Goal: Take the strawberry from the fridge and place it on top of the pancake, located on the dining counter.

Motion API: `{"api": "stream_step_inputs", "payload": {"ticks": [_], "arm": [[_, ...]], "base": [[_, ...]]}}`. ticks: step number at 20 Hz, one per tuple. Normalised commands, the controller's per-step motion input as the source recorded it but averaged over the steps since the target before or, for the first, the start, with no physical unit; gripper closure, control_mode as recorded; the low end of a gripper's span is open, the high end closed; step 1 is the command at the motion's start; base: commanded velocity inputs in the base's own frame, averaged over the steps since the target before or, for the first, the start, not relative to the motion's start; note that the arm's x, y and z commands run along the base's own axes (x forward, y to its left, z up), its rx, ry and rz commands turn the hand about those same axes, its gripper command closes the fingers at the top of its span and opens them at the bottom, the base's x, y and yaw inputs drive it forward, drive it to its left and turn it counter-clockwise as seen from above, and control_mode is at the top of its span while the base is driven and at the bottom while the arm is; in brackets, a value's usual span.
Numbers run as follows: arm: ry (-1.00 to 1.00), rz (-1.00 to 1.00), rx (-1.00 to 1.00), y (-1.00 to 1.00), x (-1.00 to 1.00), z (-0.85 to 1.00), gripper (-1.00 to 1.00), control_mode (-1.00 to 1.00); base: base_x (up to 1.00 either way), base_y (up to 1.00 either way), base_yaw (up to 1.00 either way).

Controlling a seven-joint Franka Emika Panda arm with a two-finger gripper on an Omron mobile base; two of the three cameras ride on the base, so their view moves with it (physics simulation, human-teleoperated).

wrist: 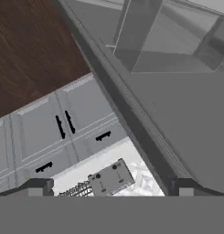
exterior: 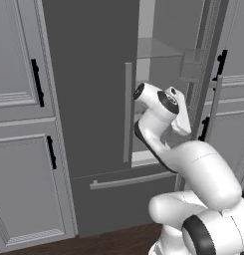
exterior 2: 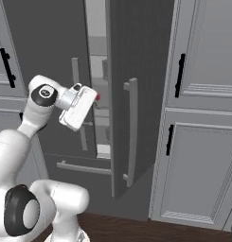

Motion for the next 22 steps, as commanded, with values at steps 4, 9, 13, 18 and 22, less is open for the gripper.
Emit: {"api": "stream_step_inputs", "payload": {"ticks": [4,9,13,18,22], "arm": [[0.45,0.09,-0.02,-0.23,0.71,-0.44,-1.00,-1.00],[0.29,0.04,-0.11,-0.41,0.27,-0.45,-1.00,-1.00],[0.11,0.00,-0.17,-0.32,0.13,-0.29,-1.00,-1.00],[0.02,0.00,-0.10,-0.40,-0.08,-0.06,-1.00,-1.00],[-0.01,0.00,0.00,-0.70,-0.69,0.00,-1.00,-1.00]], "base": [[0.00,0.00,0.00],[0.00,0.00,0.00],[0.00,0.00,0.00],[0.00,0.00,0.00],[0.00,0.00,0.00]]}}
